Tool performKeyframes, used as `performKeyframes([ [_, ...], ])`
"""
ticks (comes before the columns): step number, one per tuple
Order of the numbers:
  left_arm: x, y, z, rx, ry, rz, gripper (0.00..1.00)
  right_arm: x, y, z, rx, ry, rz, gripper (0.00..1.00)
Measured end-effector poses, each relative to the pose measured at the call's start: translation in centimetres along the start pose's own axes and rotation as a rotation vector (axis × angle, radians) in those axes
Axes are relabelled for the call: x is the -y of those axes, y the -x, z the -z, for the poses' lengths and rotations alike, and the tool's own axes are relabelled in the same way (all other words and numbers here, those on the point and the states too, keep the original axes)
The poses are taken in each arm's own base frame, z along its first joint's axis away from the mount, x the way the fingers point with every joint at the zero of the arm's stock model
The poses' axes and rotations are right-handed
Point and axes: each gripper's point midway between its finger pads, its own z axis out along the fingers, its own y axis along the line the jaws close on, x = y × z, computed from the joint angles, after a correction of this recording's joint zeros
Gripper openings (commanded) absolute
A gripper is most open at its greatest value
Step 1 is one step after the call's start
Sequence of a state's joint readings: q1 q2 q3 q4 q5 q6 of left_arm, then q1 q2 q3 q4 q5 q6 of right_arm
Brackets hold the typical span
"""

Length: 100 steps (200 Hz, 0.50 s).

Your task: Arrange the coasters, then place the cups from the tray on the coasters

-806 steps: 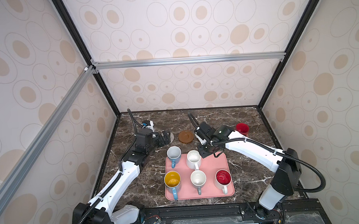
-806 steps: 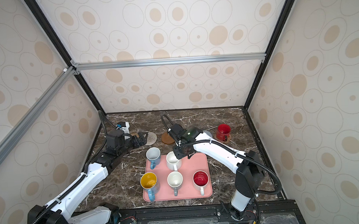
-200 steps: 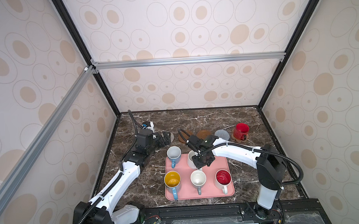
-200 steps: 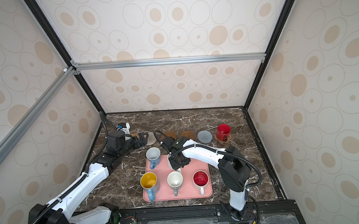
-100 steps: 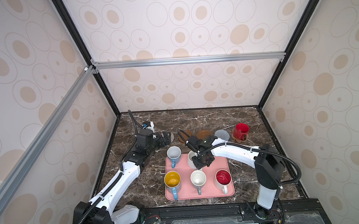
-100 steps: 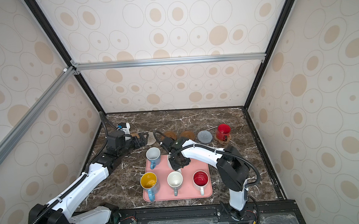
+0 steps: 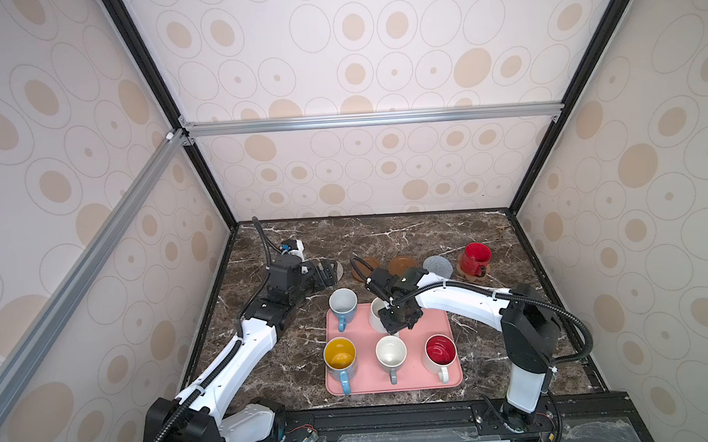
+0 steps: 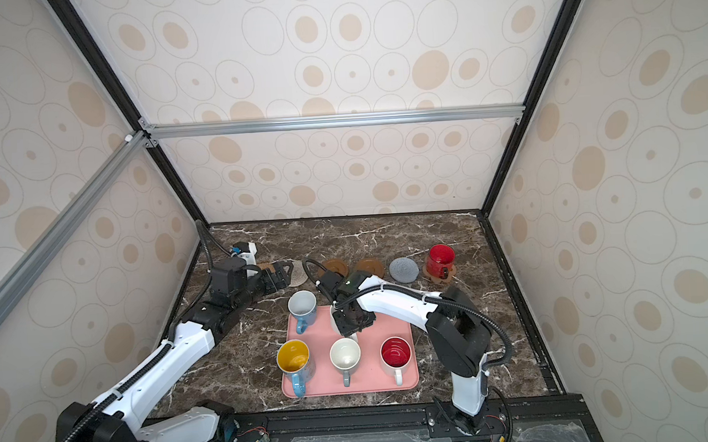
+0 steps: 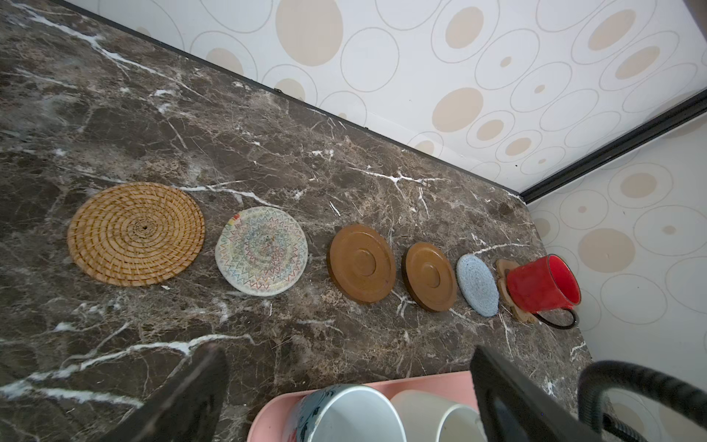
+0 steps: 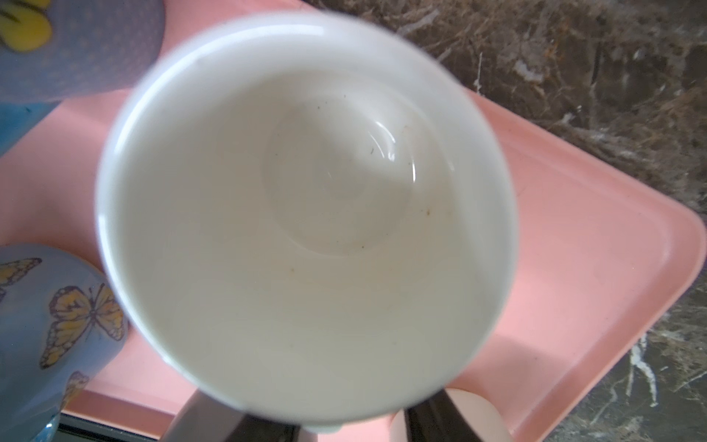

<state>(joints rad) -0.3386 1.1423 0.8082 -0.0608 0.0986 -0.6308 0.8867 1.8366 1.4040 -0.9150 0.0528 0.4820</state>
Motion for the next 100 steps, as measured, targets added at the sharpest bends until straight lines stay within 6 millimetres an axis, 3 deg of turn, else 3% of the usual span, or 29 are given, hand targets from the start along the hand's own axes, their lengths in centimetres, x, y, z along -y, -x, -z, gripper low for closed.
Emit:
performKeyframes([
  [100, -0.01, 0.0, 0.0, 0.0, 0.001, 0.0, 1.0, -0.14, 0.13, -0.38, 0.0, 0.001, 0.001, 0.44],
])
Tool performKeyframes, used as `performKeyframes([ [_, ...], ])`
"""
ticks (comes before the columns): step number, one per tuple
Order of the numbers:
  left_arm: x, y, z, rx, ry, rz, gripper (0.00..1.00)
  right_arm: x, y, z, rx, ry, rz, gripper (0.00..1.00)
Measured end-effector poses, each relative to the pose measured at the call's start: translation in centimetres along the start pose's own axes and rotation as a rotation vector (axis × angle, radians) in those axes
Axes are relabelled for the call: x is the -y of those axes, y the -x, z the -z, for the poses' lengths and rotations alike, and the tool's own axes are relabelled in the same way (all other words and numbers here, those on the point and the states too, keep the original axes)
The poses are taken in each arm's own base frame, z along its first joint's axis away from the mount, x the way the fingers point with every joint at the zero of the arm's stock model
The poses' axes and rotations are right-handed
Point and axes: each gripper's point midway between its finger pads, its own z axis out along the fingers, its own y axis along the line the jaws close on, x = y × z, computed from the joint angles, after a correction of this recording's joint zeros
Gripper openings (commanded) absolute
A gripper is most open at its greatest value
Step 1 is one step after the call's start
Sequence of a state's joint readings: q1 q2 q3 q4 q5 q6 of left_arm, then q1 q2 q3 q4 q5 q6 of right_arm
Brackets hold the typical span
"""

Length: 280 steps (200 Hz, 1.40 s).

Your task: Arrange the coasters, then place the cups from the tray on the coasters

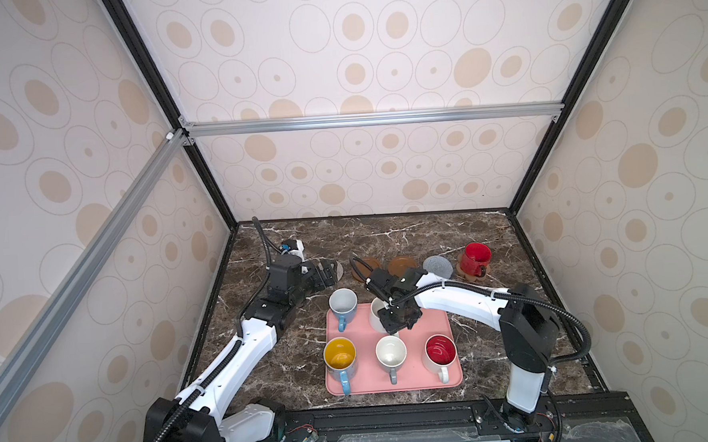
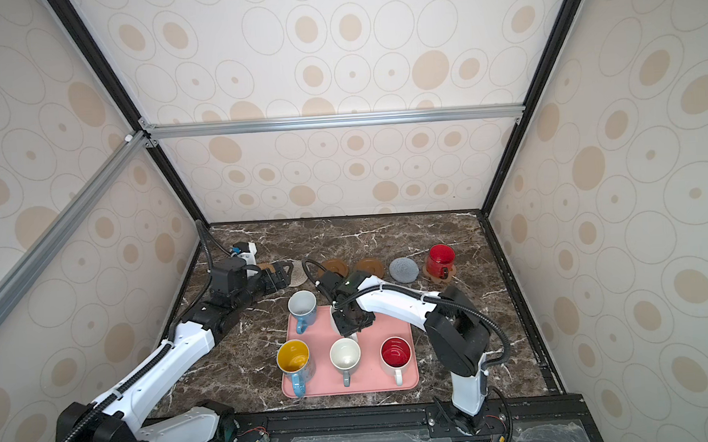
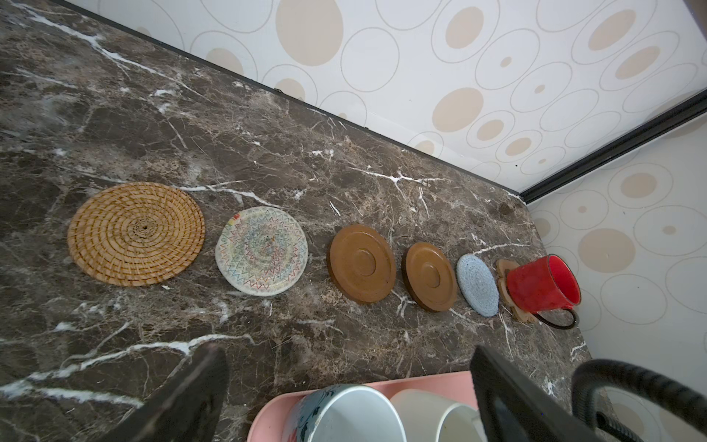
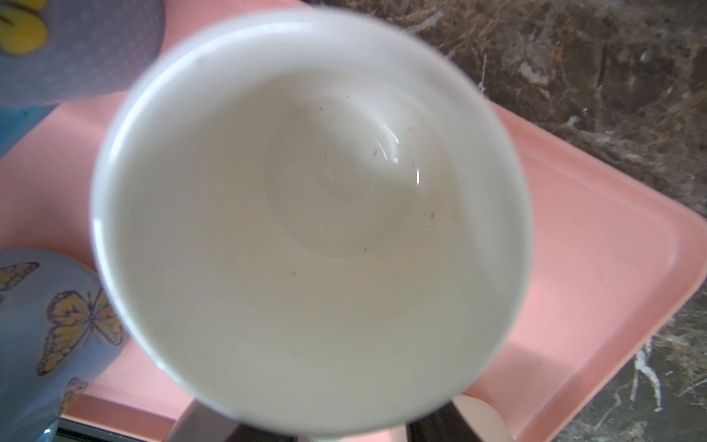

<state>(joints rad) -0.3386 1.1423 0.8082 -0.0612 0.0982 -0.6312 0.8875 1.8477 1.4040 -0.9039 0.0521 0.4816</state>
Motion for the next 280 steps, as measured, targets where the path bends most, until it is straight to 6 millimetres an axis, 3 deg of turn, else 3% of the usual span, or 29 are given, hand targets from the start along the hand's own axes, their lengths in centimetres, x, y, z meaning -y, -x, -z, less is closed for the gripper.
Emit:
performKeyframes([
  [114, 0.0, 0.0, 0.0, 0.001, 0.002, 0.0, 1.0, -0.4, 0.3, -0.9, -0.001, 0.004, 0.004, 0.42],
  [280, -0.3, 0.1, 0.0, 0.008, 0.017, 0.0, 1.0, -0.8, 0.1, -1.2, -0.002, 0.0, 0.022, 0.18],
])
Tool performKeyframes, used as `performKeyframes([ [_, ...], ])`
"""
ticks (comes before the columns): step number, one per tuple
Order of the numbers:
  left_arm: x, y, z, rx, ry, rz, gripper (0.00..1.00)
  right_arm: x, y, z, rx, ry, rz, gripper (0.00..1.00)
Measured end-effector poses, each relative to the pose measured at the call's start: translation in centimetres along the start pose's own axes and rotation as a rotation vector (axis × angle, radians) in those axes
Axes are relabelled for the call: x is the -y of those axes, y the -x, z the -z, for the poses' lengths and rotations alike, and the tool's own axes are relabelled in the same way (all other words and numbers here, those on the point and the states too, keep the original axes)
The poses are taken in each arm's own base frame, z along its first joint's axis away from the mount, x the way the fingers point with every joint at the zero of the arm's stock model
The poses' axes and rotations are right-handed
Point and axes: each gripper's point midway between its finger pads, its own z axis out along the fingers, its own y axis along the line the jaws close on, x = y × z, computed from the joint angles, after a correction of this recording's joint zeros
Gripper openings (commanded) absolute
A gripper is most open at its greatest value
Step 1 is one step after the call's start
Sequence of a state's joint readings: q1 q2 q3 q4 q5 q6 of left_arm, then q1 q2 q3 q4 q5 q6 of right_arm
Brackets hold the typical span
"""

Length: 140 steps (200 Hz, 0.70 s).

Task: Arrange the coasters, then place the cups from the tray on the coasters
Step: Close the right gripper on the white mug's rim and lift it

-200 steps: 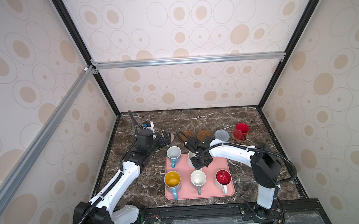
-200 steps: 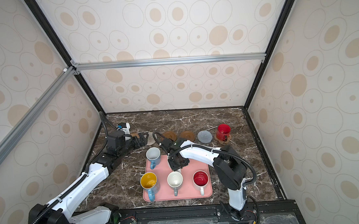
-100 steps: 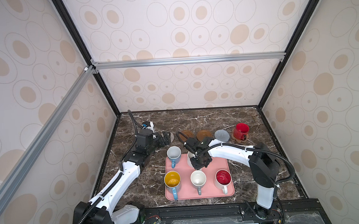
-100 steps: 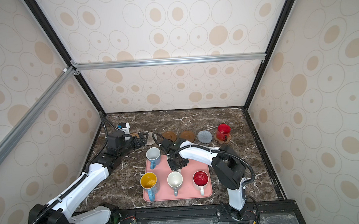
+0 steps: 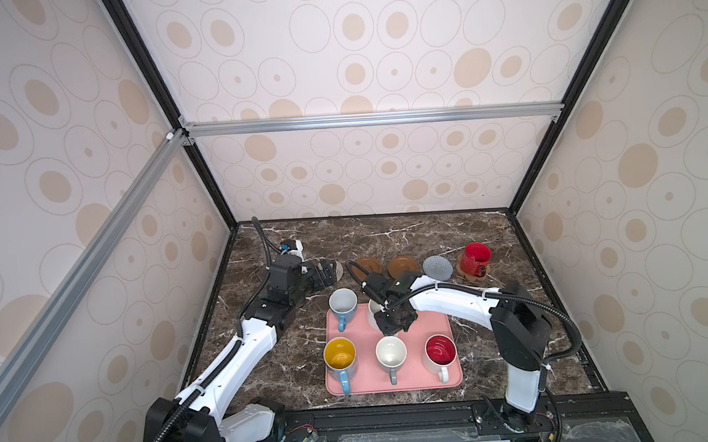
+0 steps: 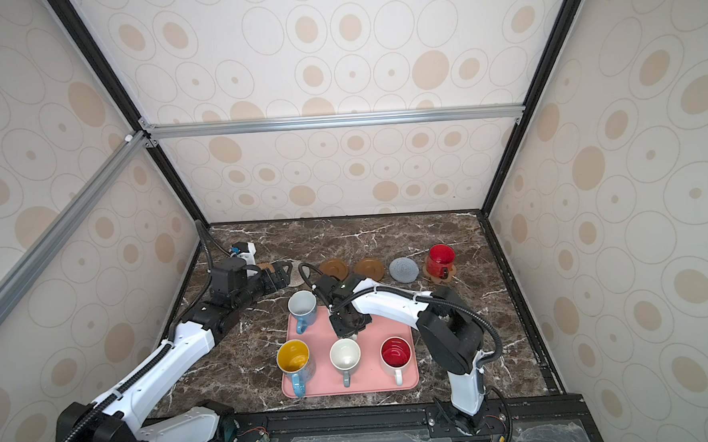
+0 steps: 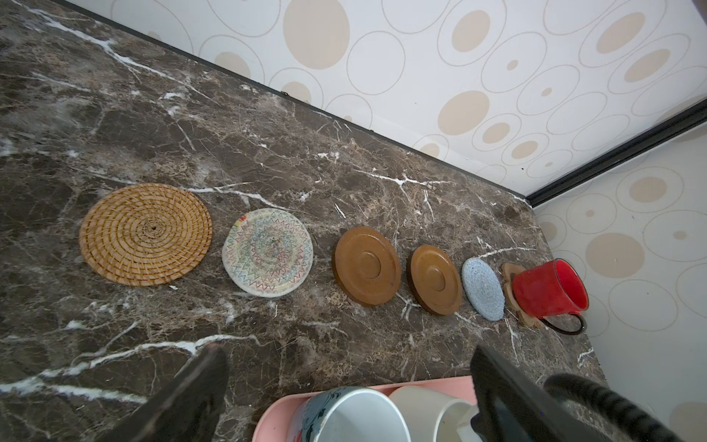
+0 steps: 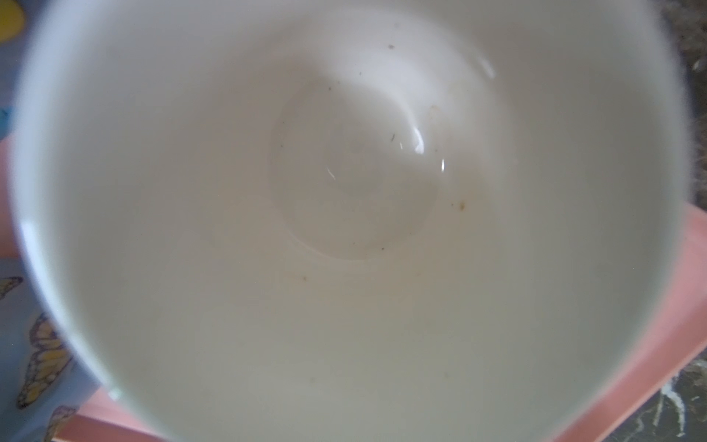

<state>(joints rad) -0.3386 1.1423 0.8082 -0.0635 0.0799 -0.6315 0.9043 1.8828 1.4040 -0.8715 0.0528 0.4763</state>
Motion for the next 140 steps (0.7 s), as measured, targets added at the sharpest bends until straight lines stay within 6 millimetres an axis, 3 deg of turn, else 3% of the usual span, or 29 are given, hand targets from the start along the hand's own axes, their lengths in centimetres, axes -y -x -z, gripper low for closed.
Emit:
performKeyframes([
  [140, 0.01, 0.04, 0.01, 0.002, 0.0, 0.0, 1.0, 0.0, -0.05, -0.05, 0.002, -0.006, 0.007, 0.16],
])
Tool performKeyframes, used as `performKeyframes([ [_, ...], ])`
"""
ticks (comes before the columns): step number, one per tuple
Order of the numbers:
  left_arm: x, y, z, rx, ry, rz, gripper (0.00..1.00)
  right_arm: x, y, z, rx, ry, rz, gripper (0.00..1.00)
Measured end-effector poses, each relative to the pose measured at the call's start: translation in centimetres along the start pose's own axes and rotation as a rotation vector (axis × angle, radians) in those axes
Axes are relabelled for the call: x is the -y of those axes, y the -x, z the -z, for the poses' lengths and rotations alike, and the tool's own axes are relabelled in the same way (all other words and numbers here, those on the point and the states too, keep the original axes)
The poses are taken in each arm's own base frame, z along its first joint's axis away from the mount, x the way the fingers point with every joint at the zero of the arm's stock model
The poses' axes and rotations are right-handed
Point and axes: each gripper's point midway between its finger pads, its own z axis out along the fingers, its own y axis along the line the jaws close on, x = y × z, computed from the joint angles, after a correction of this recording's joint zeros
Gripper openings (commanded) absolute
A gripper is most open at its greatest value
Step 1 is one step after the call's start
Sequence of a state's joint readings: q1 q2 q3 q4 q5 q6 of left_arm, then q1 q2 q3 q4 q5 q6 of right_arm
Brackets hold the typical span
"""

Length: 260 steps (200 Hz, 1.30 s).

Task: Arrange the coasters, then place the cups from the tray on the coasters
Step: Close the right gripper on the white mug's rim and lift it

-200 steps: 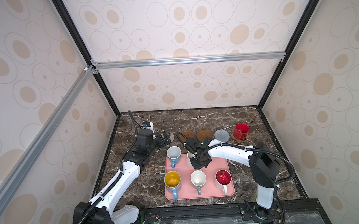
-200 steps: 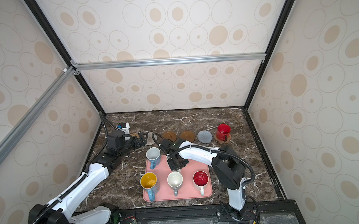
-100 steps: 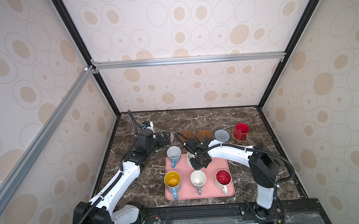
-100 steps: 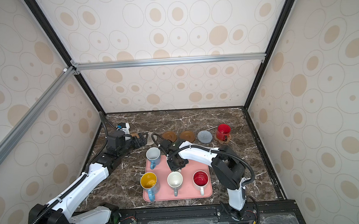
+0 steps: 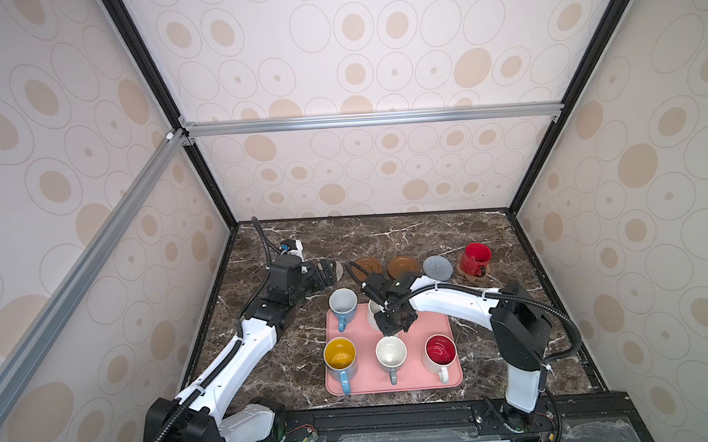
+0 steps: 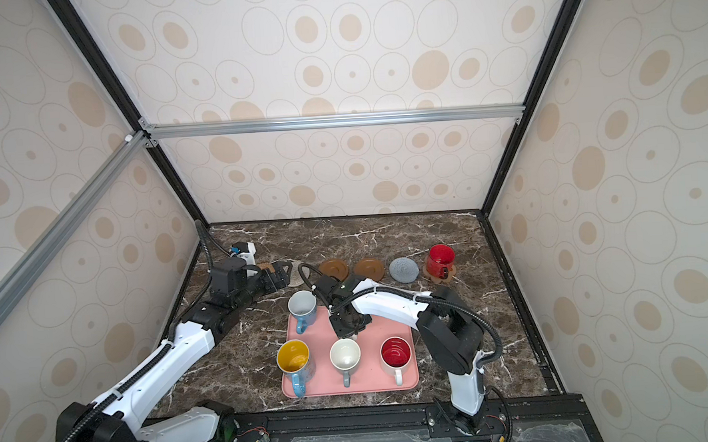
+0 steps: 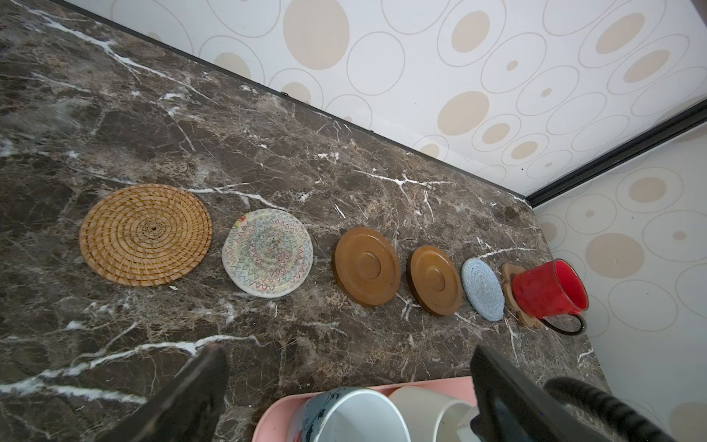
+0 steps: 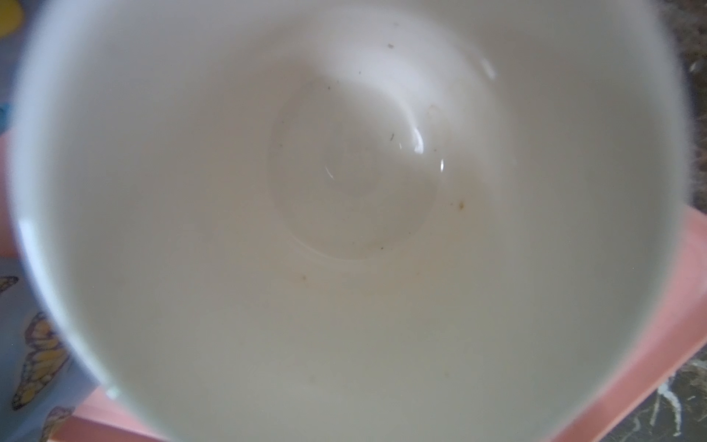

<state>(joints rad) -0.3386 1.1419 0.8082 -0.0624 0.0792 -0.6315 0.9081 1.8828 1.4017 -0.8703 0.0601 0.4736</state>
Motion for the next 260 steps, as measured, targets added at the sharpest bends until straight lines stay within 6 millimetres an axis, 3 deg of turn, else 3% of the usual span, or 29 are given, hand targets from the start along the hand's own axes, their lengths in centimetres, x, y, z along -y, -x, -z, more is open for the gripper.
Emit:
performKeyframes([
  [260, -0.13, -0.23, 0.02, -0.003, 0.002, 0.001, 1.0, 0.16, 0.08, 0.09, 0.008, -0.01, 0.008, 0.13],
])
